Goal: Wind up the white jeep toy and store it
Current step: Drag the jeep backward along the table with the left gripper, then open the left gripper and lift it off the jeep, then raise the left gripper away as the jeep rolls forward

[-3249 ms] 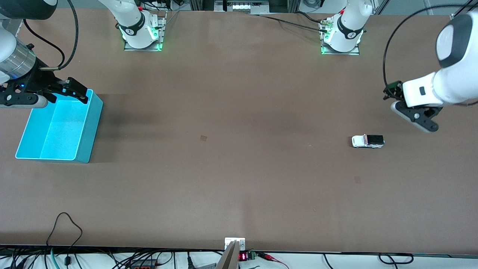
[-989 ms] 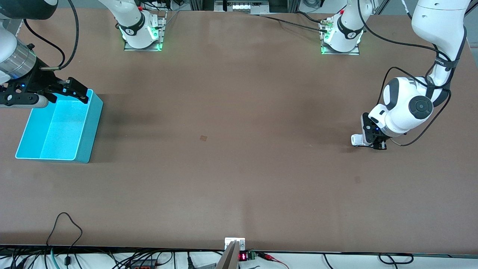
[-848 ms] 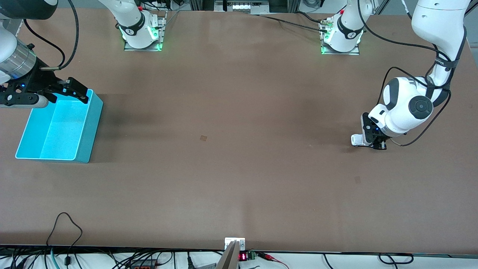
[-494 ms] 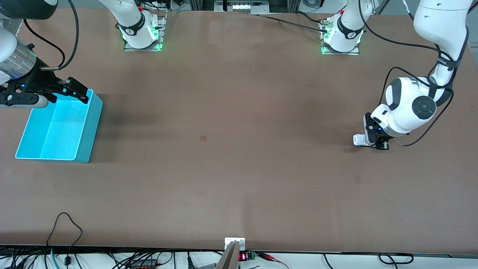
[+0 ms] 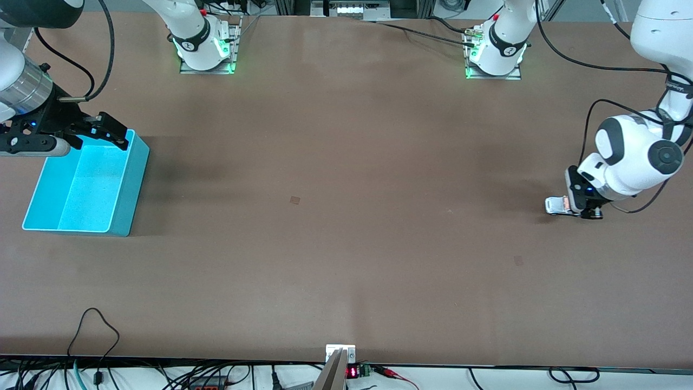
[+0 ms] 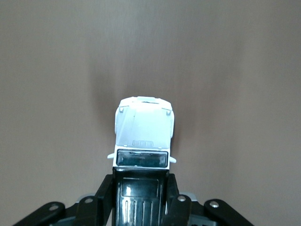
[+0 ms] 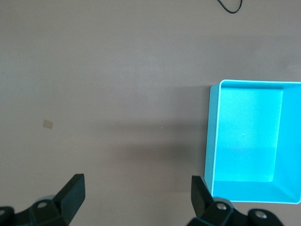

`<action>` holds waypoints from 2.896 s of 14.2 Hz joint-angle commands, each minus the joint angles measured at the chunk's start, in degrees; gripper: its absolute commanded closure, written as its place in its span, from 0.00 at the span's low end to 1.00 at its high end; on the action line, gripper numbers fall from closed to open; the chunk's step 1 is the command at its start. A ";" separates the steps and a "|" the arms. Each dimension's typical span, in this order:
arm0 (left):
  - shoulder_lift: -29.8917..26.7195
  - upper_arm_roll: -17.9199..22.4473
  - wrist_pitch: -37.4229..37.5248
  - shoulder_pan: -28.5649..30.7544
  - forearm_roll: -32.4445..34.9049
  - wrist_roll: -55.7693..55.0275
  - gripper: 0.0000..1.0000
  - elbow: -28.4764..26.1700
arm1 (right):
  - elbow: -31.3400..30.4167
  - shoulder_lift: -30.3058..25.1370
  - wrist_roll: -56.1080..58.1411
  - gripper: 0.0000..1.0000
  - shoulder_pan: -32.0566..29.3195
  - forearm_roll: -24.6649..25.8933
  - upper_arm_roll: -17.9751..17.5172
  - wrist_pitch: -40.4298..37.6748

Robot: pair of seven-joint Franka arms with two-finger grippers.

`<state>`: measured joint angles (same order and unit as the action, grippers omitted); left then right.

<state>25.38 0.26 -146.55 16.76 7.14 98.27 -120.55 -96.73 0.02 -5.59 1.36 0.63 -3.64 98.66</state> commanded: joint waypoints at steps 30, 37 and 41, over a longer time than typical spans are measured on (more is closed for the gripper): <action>-0.51 -11.50 53.43 3.63 0.94 -26.94 0.00 32.82 | -1.09 -1.43 0.58 0.00 0.05 0.60 -0.14 -0.14; -4.19 -19.25 66.39 3.81 -3.60 -61.29 0.00 39.87 | -1.18 -1.43 0.50 0.00 0.04 0.60 -0.14 -0.14; -11.12 -16.27 64.65 -3.38 -4.24 -77.22 0.00 36.28 | -1.18 -1.43 0.58 0.00 0.05 0.60 -0.14 -0.14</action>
<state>18.96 -18.51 -81.08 17.38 3.59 27.61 -80.99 -96.73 0.02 -5.59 1.38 0.63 -3.64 98.66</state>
